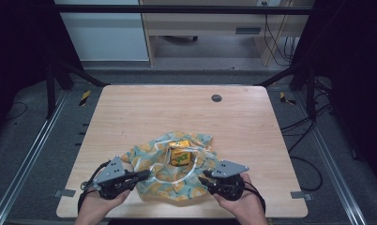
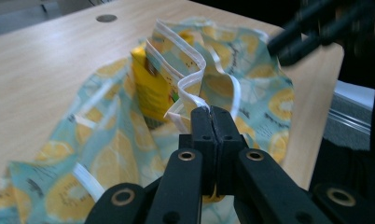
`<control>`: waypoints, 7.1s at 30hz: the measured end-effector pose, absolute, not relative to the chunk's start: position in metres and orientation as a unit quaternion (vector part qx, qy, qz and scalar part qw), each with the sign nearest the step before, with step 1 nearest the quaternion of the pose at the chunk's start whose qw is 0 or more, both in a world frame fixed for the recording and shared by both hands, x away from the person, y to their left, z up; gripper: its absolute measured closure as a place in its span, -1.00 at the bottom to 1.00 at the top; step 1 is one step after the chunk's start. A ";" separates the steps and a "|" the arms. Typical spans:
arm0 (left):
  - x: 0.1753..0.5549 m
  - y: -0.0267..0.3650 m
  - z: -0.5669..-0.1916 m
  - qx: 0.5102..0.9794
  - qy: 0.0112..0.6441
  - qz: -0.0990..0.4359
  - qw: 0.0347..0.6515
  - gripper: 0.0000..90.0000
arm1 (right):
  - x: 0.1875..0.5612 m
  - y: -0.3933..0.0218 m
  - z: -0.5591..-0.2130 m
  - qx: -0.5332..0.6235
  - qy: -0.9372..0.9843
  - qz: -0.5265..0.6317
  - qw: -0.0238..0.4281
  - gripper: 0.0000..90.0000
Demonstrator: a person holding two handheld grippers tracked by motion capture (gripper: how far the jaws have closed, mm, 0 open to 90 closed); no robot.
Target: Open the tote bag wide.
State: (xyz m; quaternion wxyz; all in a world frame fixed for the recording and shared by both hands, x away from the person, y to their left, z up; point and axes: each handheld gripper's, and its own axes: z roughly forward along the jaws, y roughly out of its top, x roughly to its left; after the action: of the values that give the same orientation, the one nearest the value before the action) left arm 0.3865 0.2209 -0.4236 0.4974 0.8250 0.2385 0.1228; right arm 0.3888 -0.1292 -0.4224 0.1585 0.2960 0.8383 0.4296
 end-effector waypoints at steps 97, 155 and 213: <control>0.387 0.228 -0.461 0.836 0.288 0.194 0.426 0.11 | 0.513 -0.148 -0.403 0.373 0.812 0.379 0.243 0.05; 0.531 0.189 -0.462 0.817 0.376 0.223 0.376 0.99 | 0.419 -0.123 -0.485 0.241 0.925 0.248 0.160 1.00; 0.506 0.216 -0.438 0.792 0.369 0.238 0.424 -0.33 | 0.425 -0.150 -0.453 0.280 0.844 0.402 0.219 -0.63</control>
State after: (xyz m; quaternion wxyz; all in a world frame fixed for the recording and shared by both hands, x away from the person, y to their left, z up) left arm 0.5061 0.2156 -0.4377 0.4237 0.7925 0.3688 0.2376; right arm 0.4247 -0.1503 -0.4529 0.2187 0.2801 0.8437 0.4024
